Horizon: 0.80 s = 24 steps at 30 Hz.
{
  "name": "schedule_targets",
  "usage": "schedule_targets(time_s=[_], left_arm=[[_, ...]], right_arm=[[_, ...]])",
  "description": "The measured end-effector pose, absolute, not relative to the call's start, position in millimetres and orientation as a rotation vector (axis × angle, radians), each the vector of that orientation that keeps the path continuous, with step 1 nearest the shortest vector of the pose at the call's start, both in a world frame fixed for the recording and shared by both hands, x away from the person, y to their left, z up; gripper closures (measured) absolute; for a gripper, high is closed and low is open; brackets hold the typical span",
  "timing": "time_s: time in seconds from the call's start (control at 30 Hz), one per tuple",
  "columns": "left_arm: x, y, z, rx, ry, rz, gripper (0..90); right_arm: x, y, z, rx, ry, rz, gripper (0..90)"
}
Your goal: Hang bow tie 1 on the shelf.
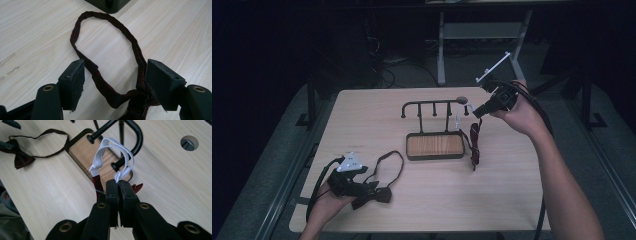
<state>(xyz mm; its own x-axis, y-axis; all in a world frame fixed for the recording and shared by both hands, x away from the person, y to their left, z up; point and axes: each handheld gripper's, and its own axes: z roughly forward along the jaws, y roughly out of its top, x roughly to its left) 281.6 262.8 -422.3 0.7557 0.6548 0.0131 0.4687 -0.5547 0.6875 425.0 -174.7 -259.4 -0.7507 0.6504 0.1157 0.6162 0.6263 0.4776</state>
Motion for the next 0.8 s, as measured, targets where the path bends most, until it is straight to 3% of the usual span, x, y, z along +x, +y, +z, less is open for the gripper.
schedule_targets(time_s=[0.8], left_arm=[[282,262,-424,2.276,0.836,0.340,32.4]], right_arm=[[444,-183,-283,1.185,2.763,0.772,81.3]])
